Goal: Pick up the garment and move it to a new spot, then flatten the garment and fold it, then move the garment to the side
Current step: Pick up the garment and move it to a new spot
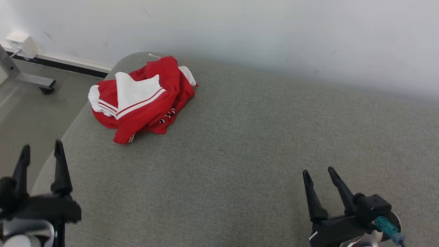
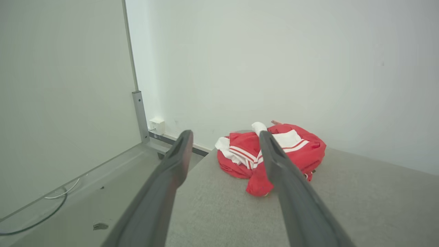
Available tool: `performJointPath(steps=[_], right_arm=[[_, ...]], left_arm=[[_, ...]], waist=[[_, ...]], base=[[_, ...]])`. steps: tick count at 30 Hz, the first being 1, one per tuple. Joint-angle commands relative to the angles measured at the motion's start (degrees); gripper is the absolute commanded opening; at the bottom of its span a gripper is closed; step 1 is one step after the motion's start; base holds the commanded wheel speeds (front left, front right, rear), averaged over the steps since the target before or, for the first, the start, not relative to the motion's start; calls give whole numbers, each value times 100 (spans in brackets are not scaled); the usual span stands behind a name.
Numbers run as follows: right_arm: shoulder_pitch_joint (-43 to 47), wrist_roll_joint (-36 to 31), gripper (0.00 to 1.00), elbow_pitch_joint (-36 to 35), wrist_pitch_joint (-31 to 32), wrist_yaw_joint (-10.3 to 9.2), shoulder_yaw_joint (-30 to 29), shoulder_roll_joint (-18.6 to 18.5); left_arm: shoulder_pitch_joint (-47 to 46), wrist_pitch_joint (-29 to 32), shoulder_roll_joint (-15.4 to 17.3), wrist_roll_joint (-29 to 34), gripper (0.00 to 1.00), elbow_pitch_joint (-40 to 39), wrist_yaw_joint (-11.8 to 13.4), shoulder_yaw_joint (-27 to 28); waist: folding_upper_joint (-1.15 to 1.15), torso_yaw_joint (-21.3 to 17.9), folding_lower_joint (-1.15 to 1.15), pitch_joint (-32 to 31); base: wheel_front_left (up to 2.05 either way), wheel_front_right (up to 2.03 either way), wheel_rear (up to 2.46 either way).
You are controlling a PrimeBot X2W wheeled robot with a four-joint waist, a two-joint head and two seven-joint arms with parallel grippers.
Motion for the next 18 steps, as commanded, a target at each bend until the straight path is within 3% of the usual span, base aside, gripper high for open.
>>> performJointPath(steps=[1,11,18], right_arm=[[-101,-84,100,-70,30,-14,-92,-15],[-554,-452,100,-624,140,-14,-650,-12],[-745,-529,100,-874,80,-14,-978,-11]], left_arm=[[-314,24,53,-80,100,11,-45,1],[-2446,210,609,-361,100,488,-288,81],[-3607,492,1097,-436,100,1280,-445,92]], waist=[[-1,-378,0,406],[-1,-1316,0,1571],[-1,-1768,0,2113]], base=[[0,0,0],[0,0,0],[0,0,0]])
